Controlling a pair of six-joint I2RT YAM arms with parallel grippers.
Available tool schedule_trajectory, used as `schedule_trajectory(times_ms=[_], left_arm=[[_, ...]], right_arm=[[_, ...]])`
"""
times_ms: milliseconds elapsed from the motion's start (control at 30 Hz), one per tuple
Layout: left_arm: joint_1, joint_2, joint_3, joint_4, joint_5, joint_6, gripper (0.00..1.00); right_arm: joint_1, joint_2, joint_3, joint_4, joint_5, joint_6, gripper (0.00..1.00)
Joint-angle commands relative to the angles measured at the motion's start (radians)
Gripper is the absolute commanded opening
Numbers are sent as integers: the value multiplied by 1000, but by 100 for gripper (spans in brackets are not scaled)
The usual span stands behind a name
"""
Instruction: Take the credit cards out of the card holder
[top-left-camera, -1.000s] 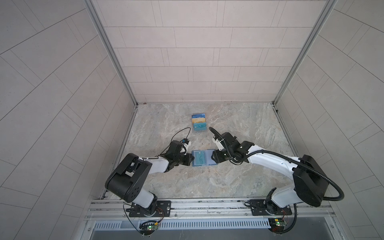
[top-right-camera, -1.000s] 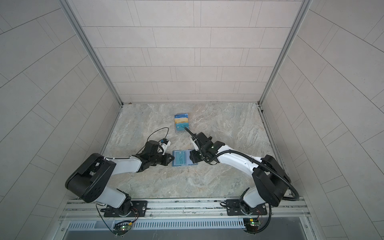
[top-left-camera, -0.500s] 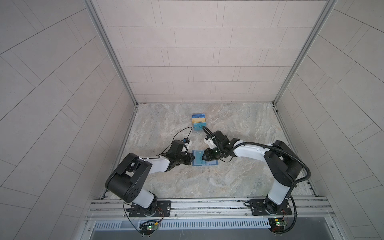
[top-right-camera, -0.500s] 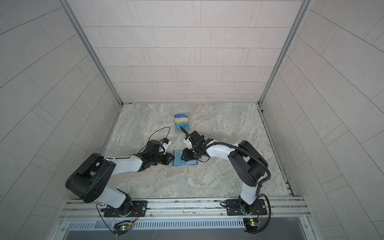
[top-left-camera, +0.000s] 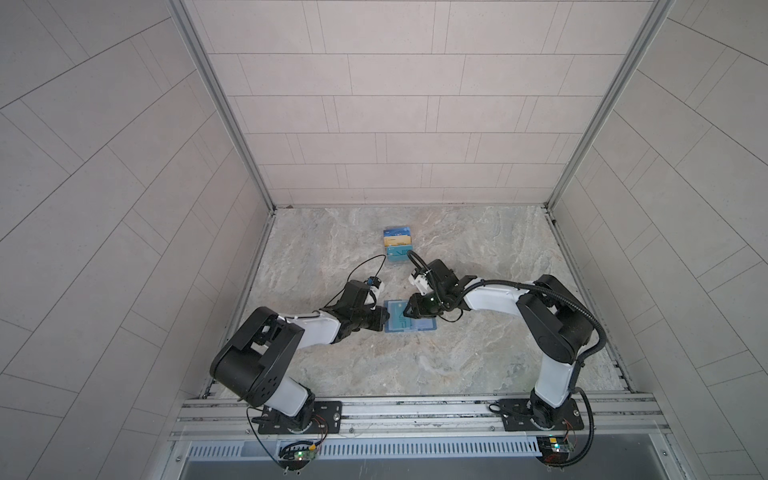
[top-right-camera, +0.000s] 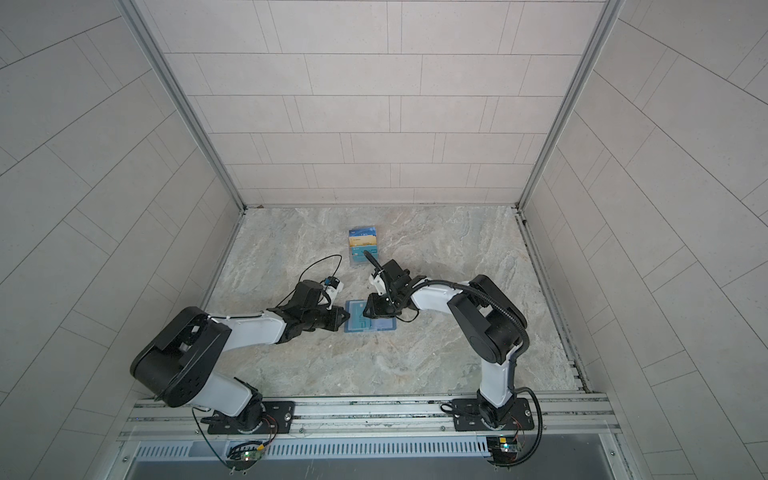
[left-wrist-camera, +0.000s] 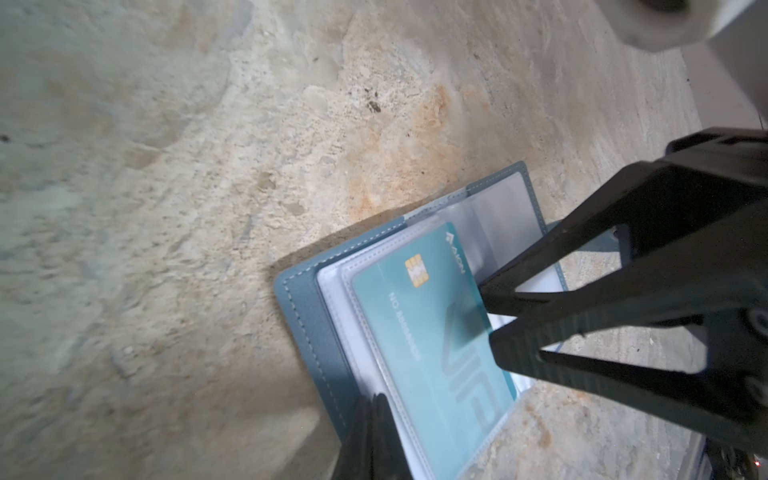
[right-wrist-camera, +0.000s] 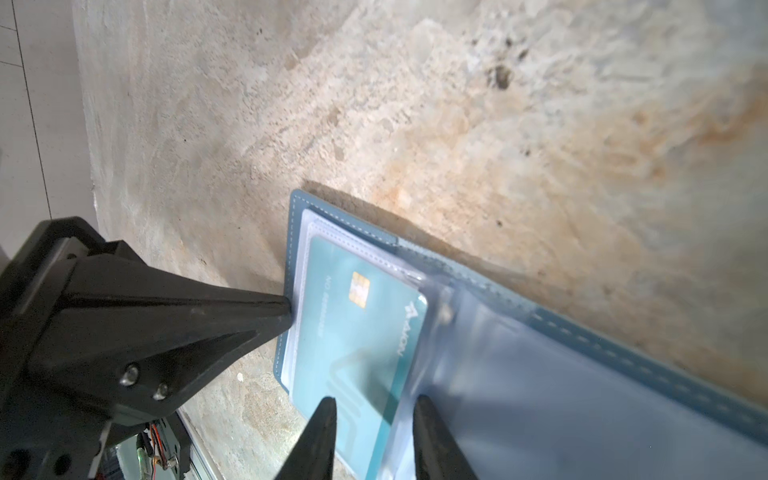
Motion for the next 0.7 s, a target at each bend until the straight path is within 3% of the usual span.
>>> schedule_trajectory(times_ms=[0, 667], left_arm=[[-3, -22, -17, -47, -27, 17, 0], [-3, -13, 4, -88, -32, 43, 0]], right_arm=[[-5, 21, 11, 9, -23, 13, 34], [-14, 24, 17, 23, -94, -9, 26]])
